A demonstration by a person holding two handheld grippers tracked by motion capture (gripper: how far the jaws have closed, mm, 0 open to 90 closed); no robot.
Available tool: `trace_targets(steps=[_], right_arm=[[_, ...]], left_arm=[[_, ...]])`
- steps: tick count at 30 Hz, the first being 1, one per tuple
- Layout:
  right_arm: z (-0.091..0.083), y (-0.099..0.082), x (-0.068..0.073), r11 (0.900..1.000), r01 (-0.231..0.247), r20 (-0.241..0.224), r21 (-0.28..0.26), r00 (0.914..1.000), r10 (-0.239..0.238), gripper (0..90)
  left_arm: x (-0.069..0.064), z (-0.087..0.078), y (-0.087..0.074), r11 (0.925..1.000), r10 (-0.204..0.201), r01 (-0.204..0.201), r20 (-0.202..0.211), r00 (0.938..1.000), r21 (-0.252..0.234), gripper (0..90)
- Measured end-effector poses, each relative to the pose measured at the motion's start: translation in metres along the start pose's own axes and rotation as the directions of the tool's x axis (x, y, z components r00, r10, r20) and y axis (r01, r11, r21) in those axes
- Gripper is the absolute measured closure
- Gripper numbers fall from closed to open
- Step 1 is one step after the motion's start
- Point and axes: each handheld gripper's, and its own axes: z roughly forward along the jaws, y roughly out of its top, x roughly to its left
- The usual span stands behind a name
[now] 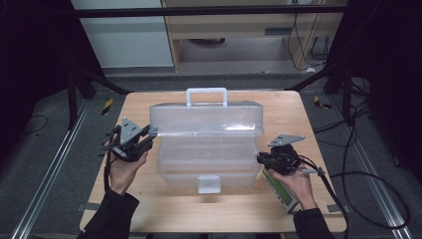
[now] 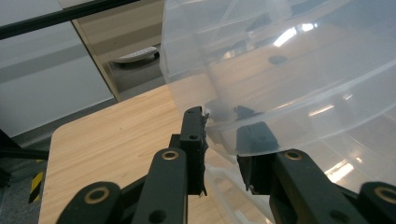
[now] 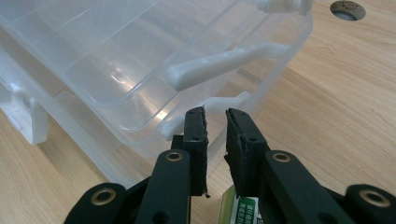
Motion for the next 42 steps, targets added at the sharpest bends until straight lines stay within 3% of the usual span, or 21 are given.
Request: trace_targets(steps=[20, 42], right_arm=[[0.0, 0.0, 0.0, 1.0, -0.005, 0.002, 0.001, 1.0, 0.005, 78.6], [-0.001, -0.002, -0.002, 0.9998, -0.018, -0.014, -0.012, 0.9997, 0.018, 78.6]], left_arm=[[0.009, 0.008, 0.015, 0.9996, -0.024, 0.024, -0.002, 0.9997, -0.011, 74.1], [0.018, 0.022, 0.036, 0.9994, -0.024, 0.023, -0.041, 0.9989, -0.027, 75.1]])
